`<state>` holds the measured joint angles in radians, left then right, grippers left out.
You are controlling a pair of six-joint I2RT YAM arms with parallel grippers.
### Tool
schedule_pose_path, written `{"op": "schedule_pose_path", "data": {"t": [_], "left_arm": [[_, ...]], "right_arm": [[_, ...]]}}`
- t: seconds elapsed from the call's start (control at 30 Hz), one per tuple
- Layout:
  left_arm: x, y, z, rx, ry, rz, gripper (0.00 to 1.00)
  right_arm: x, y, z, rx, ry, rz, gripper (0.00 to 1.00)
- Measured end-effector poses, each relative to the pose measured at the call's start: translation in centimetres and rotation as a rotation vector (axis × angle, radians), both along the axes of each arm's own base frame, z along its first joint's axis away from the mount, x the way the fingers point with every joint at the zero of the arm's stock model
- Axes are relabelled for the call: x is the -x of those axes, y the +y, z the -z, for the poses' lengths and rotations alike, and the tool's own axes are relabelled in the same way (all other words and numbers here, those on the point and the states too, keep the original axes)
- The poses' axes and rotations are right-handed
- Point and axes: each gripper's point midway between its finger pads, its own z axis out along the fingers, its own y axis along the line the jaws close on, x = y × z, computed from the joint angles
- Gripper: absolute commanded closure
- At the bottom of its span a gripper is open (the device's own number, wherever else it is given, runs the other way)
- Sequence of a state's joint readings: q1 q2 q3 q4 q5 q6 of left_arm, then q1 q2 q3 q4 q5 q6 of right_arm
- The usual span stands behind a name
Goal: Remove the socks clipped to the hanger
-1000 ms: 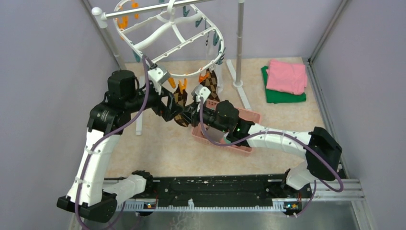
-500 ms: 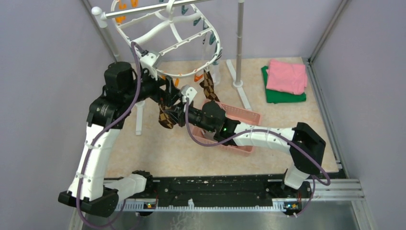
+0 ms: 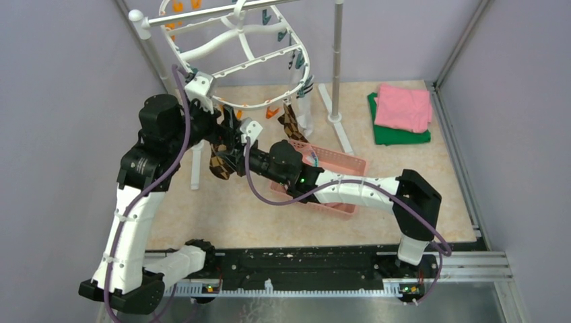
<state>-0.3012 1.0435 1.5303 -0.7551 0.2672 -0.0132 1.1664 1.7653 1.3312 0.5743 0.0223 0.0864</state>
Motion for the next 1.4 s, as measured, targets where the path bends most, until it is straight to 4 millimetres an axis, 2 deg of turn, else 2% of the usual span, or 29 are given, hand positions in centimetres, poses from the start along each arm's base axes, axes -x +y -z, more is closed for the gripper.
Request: {"op": "schedule_pose_path", "data": {"t": [0.17, 0.37, 0.5, 0.6, 0.8, 0.93, 1.03, 1.13, 1.23, 1.3, 1.4], "left_arm": [[-0.5, 0.5, 0.7, -0.018, 0.005, -0.034, 0.19], [-0.7, 1.2, 1.1, -0.050, 0.003, -0.062, 0.15], [-0.3, 1.7, 1.5, -0.090, 0.001, -0.062, 0.15], [0.4, 1.8, 1.9, -0.119, 0.007, -0.039, 0.13], [2.2, 1.4, 3.6, -0.203, 0.032, 0.070, 0.09], [3.0, 1.3, 5.8, -0.296, 0.058, 0.176, 0.08], [3.1, 1.5, 8.6, -0.351, 0.108, 0.235, 0.09], [2.5, 2.2, 12.3, -0.389, 0.172, 0.241, 0.02], [2.3, 2.4, 14.9, -0.399, 0.203, 0.239, 0.01], [2.4, 2.2, 15.4, -0.389, 0.198, 0.244, 0.01], [2.5, 2.0, 14.6, -0.361, 0.157, 0.238, 0.01]], "right_arm": [[0.3, 1.1, 0.0, 0.002, -0.006, -0.007, 1.00], [0.3, 1.1, 0.5, 0.014, 0.002, 0.001, 1.00], [0.3, -0.3, 1.9, 0.036, 0.048, 0.009, 1.00], [-0.2, -1.5, 2.1, 0.021, 0.108, -0.001, 1.00], [-3.0, -4.4, 2.1, -0.024, 0.208, 0.005, 1.00], [-4.0, -5.2, 1.5, -0.048, 0.233, -0.004, 1.00], [-3.8, -5.3, 1.1, -0.059, 0.247, -0.025, 1.00], [-3.7, -5.2, 0.8, -0.062, 0.278, -0.031, 1.00], [-3.7, -5.0, -0.4, -0.096, 0.306, -0.032, 1.00], [-3.9, -4.9, -1.5, -0.125, 0.317, -0.029, 1.00], [-4.3, -4.4, -3.1, -0.167, 0.323, -0.017, 1.00]]}}
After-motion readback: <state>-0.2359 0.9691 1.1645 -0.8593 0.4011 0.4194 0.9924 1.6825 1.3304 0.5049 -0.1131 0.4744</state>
